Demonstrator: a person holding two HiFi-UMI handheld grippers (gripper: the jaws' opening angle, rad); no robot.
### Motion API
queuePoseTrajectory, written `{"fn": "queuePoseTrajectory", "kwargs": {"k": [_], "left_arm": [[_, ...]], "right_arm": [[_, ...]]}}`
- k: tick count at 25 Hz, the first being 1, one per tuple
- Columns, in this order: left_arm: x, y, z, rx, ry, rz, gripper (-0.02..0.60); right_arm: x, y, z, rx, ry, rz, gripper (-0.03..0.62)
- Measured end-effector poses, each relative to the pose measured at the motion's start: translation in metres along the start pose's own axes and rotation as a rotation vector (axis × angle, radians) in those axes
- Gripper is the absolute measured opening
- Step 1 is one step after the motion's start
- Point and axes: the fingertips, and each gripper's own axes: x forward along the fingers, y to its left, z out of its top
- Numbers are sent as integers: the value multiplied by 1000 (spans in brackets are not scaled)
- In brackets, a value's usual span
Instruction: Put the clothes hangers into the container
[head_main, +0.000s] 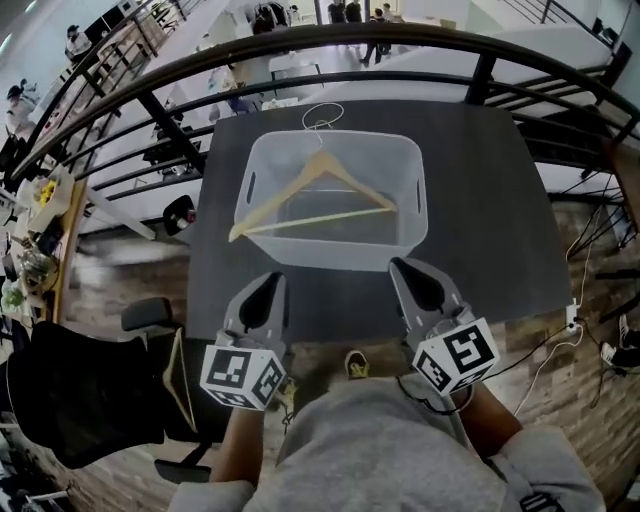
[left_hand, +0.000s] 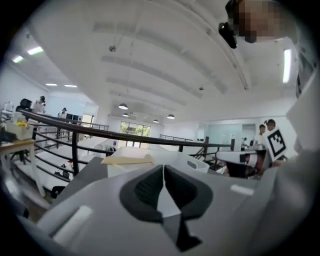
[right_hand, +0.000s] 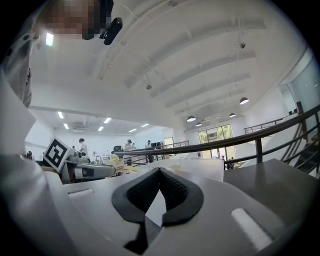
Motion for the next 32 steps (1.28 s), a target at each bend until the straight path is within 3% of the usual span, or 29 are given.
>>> {"fn": "queuePoseTrajectory", "kwargs": {"k": [2, 5, 8, 10, 15, 19, 27, 32], "left_arm": [[-11, 6, -17, -53, 7, 33, 28], [-23, 10, -30, -81, 19, 38, 95], [-28, 12, -32, -53, 25, 56, 84], [-28, 9, -31, -37, 20, 63, 12], [-24, 10, -38, 21, 62, 90, 11], [-26, 11, -34, -60, 24, 65, 11], [-8, 9, -35, -34, 24, 108, 11], [-25, 29, -37, -62, 27, 147, 11]], "right_arm": [[4, 8, -4, 1, 10, 19, 0], [9, 16, -5, 1, 12, 38, 0], [15, 16, -4, 1, 13, 48, 0], [15, 12, -4, 2, 15, 50, 0], [16, 10, -9, 13, 21, 46, 0], [17, 10, -11, 13, 27, 45, 0], [27, -9, -11, 20, 26, 70, 0], [40, 15, -10, 13, 34, 103, 0]]}}
